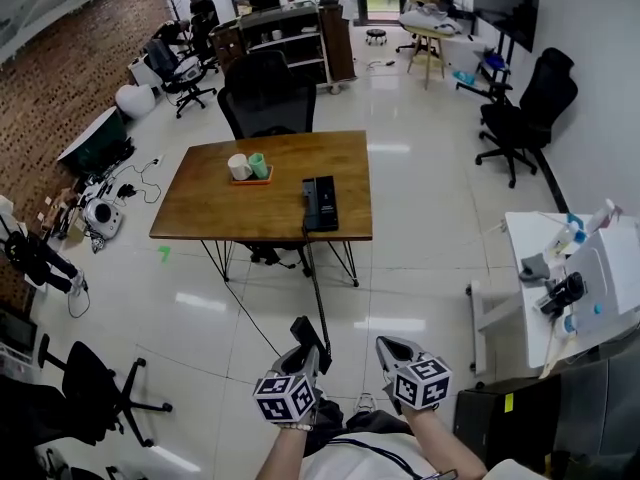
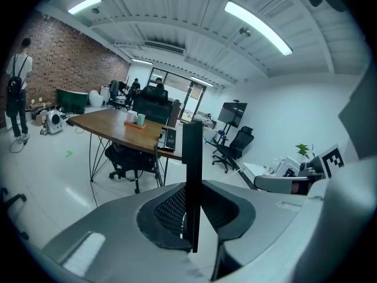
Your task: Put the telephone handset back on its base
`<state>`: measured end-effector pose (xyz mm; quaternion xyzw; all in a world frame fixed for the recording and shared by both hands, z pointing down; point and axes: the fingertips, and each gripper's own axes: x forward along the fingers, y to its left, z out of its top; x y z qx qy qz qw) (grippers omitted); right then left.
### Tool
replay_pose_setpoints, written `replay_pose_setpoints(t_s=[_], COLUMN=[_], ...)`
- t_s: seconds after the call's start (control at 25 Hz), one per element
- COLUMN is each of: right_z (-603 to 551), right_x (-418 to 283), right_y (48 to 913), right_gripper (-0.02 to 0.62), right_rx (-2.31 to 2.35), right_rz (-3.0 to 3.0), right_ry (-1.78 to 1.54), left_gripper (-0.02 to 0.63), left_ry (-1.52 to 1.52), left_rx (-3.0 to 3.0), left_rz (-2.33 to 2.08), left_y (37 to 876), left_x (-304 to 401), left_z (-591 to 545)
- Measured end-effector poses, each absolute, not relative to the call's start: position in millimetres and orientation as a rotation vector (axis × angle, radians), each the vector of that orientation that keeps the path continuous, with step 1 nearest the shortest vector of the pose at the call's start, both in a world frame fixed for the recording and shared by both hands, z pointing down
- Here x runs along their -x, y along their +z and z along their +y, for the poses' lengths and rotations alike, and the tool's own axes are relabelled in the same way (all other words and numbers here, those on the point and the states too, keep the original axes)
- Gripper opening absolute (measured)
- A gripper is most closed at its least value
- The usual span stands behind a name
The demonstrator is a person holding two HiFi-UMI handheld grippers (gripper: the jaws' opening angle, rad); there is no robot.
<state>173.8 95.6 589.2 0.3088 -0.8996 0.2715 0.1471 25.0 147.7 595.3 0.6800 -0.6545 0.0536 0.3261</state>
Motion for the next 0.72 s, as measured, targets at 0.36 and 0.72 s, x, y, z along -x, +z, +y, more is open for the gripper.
replay_pose_setpoints(t_s=[0.36,0.72], right_z=[66.8,2.5], right_x=[-154.7,-120.5], right_y=[592.3,587.0], right_gripper=[0.002,0.002], right_rx=[-0.897,-0.979], right_rz=[-2.574,-2.565], right_ry=[0.773,0.766], left_gripper=[0.071,0.071], left_ry=[0.13,0.118], left_rx=[-1.794,-1.819], left_rz=[-1.696,-1.658], left_y=[600.1,605.5], left_x=[-6.6,39.1], left_z=[112.5,44.2])
